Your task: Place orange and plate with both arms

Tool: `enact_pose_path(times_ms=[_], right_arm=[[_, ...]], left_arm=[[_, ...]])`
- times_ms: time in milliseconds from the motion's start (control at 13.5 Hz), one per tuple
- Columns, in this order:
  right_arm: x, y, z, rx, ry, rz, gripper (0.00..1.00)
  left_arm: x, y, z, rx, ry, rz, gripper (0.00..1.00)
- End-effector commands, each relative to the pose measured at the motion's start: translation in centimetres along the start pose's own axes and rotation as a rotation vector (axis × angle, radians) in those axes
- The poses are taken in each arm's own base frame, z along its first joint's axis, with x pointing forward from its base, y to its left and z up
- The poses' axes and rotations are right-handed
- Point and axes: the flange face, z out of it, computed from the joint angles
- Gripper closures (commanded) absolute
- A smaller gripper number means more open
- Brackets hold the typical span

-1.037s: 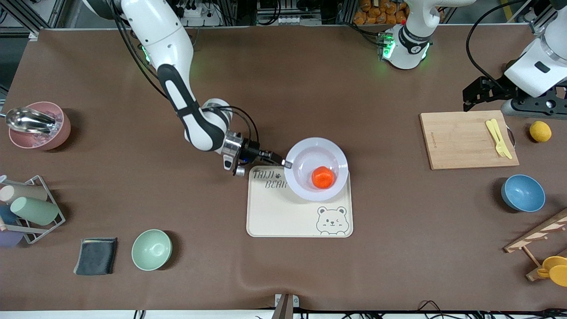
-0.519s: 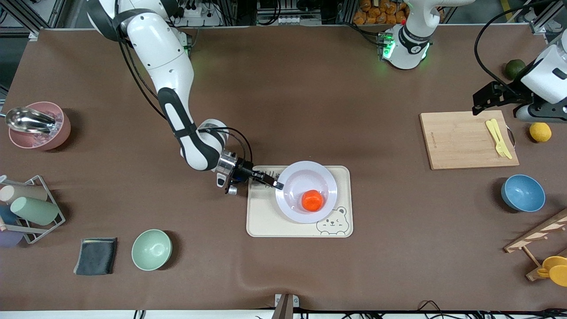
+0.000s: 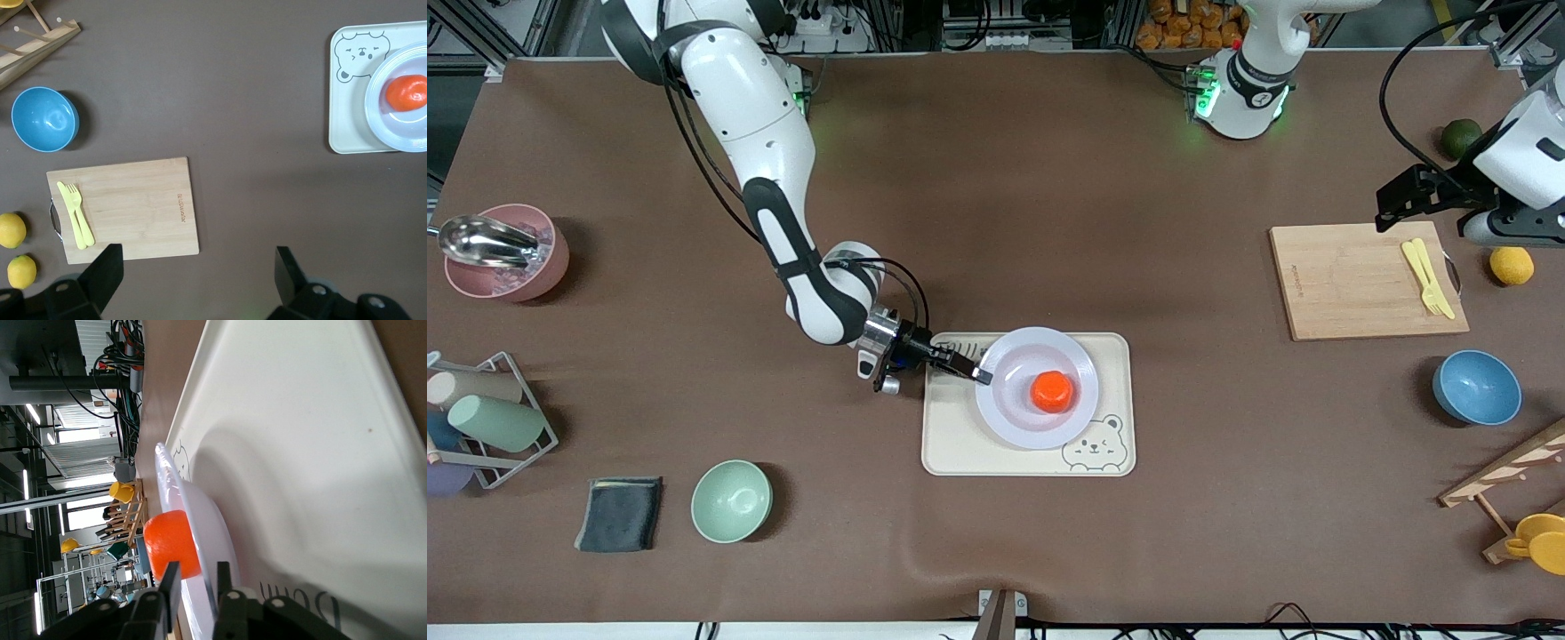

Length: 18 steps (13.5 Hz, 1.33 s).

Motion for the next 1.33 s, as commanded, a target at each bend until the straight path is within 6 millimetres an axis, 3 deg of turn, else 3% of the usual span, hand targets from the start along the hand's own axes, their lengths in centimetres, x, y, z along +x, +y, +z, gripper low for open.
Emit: enact_pose_path(times_ms=[0,148,296,593,741,889,1037,1259], right_arm=[[0.8,0.0,0.0,-0.016,-0.007,-0.016,0.67],[1.2,0.1,-0.3,-0.036,-0.013,-0.006,0.67],[1.6,0.1,-0.9,-0.122,-0.03,-0.038,0.66],[2.4,-1.7,-1.1,-0.209,-0.076,0.006,0.67],[3.8,-2.4,-1.8,-0.265,-0.096,0.027,0.67],[4.4,-3.2,-2.1,-0.32,-0.12,0.071,0.67],[5.4,-4.1,-3.0,-0.343,-0.14,0.126,0.65],[6.8,-5.9,-3.6,-0.346,-0.2,0.242,0.32]], left_arm=[[0.4,-0.2,-0.1,-0.008,-0.009,-0.005,0.0],[0.4,0.4,-0.4,-0.006,-0.003,-0.003,0.0],[0.5,-0.3,-0.4,-0.013,-0.003,-0.015,0.0],[0.6,0.0,-0.4,-0.014,-0.003,-0.011,0.0],[0.8,-0.2,-0.2,-0.016,-0.006,-0.012,0.0],[0.9,0.5,-2.2,-0.008,0.038,-0.002,0.0],[1.4,0.4,-1.4,-0.01,0.023,-0.005,0.0],[1.5,0.0,-1.6,-0.017,0.027,-0.012,0.0]])
